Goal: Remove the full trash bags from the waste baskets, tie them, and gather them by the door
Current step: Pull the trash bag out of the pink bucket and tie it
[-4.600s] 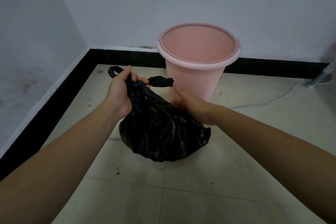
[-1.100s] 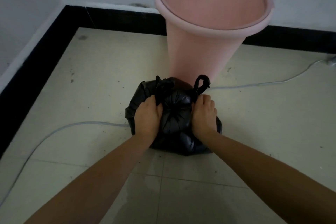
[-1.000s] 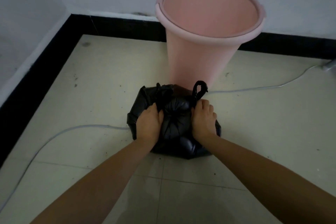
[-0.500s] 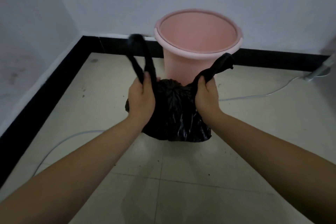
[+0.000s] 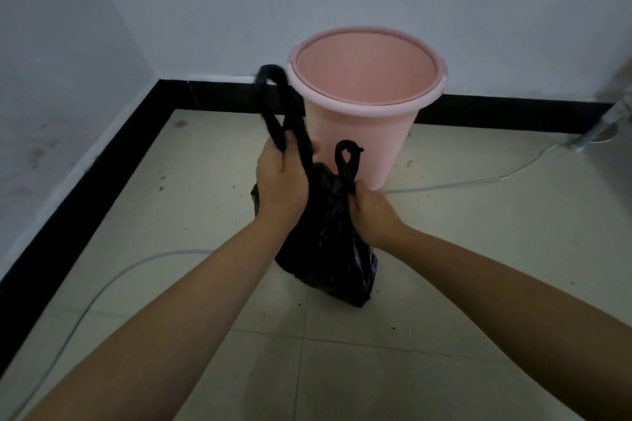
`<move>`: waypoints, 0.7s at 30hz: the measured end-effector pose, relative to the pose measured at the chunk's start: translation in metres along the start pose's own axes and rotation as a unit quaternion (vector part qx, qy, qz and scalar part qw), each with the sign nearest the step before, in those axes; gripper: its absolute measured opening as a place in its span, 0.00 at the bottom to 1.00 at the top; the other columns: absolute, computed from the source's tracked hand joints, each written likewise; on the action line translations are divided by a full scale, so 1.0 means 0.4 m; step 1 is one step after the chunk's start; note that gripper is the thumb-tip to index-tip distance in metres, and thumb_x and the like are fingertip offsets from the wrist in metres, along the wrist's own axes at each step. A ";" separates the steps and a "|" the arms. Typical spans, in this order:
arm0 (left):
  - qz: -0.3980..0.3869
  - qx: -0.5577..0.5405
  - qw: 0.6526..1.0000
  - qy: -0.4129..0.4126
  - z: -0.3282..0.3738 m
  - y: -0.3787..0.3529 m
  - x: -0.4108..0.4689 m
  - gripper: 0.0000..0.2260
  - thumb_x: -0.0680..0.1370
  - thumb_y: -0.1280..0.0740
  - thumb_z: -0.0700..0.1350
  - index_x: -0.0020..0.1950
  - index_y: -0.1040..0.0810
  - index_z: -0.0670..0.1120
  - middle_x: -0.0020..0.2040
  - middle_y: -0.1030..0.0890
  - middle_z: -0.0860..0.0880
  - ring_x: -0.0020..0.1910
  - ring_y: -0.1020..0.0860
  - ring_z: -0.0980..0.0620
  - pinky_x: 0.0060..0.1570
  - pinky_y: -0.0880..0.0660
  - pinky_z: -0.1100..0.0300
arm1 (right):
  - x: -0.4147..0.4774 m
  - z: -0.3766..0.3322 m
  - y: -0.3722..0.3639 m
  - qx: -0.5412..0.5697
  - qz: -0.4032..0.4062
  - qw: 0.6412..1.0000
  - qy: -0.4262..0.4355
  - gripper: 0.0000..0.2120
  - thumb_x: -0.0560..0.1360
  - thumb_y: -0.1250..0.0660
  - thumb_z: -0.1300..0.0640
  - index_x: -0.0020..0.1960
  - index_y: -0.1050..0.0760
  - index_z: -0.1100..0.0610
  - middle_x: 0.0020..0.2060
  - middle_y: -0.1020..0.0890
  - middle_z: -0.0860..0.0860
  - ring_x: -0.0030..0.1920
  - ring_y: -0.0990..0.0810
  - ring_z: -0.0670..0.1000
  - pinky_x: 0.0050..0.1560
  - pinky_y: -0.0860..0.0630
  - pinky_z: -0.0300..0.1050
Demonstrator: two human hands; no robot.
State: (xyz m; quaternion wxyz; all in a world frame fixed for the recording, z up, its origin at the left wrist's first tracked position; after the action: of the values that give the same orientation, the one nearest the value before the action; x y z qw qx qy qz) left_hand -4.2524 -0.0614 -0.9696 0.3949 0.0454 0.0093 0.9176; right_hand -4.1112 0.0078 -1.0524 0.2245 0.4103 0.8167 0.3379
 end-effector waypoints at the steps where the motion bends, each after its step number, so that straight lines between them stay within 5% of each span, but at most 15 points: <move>1: -0.010 0.049 0.996 -0.077 0.026 -0.003 -0.011 0.16 0.85 0.44 0.50 0.55 0.21 0.41 0.46 0.15 0.48 0.43 0.17 0.52 0.47 0.21 0.61 | 0.000 -0.003 0.009 -0.001 -0.003 1.000 0.009 0.08 0.84 0.45 0.60 0.47 0.37 0.59 0.35 0.29 0.51 0.35 0.29 0.54 0.37 0.36 0.47; 4: -0.062 0.073 0.977 -0.188 0.072 -0.029 -0.043 0.16 0.84 0.44 0.46 0.55 0.22 0.37 0.45 0.16 0.43 0.41 0.19 0.53 0.41 0.25 0.68 | 0.001 -0.014 0.035 -0.021 -0.005 0.999 0.038 0.08 0.84 0.45 0.59 0.46 0.37 0.58 0.37 0.27 0.52 0.36 0.28 0.54 0.37 0.37 0.46; 8: -0.072 -0.137 0.986 0.067 0.012 -0.052 -0.016 0.14 0.86 0.44 0.47 0.54 0.24 0.39 0.43 0.15 0.40 0.39 0.17 0.43 0.44 0.17 0.50 | 0.011 0.025 0.043 0.016 -0.021 0.998 -0.049 0.12 0.85 0.45 0.53 0.51 0.32 0.61 0.47 0.23 0.58 0.46 0.24 0.56 0.41 0.33 0.47; 11: -0.040 -0.089 0.970 0.221 -0.099 -0.037 -0.013 0.14 0.86 0.45 0.47 0.45 0.27 0.42 0.30 0.24 0.46 0.25 0.27 0.50 0.26 0.28 0.58 | 0.010 0.069 0.045 0.105 -0.003 0.986 -0.132 0.17 0.85 0.47 0.49 0.60 0.29 0.61 0.51 0.24 0.56 0.52 0.24 0.57 0.46 0.32 0.46; 15: -0.050 -0.139 0.911 0.384 -0.237 -0.022 -0.060 0.14 0.84 0.45 0.49 0.41 0.33 0.46 0.27 0.37 0.51 0.24 0.40 0.53 0.24 0.41 0.59 | 0.016 0.089 0.055 0.299 0.066 0.927 -0.216 0.15 0.85 0.49 0.48 0.61 0.30 0.56 0.54 0.23 0.55 0.55 0.23 0.56 0.56 0.26 0.49; 18: -0.052 -0.238 0.871 0.427 -0.254 -0.013 -0.068 0.11 0.77 0.42 0.51 0.38 0.36 0.48 0.30 0.38 0.51 0.27 0.40 0.53 0.27 0.41 0.60 | 0.033 0.075 0.066 0.368 0.064 0.909 -0.184 0.15 0.85 0.48 0.49 0.52 0.28 0.56 0.46 0.22 0.57 0.49 0.21 0.57 0.54 0.25 0.52; 21: -0.103 -0.207 0.889 0.394 -0.242 -0.004 -0.049 0.10 0.76 0.35 0.43 0.38 0.34 0.48 0.30 0.37 0.51 0.26 0.37 0.53 0.27 0.36 0.61 | 0.027 0.046 0.068 0.200 -0.017 0.976 -0.083 0.10 0.85 0.48 0.49 0.55 0.32 0.53 0.42 0.23 0.51 0.45 0.23 0.53 0.45 0.26 0.42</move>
State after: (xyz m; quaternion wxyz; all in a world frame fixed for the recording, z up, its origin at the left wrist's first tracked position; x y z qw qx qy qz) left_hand -4.2466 -0.0728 -1.0677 0.4518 -0.4041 -0.0218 0.7951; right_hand -4.0912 0.0353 -1.0456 0.2106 0.4592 0.8534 0.1287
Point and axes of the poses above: each hand's wrist, its own x-axis towards the middle knuckle, its own y-axis out of the back of the hand, z = x × y, the point moved 5 cm from there along x, towards the middle knuckle
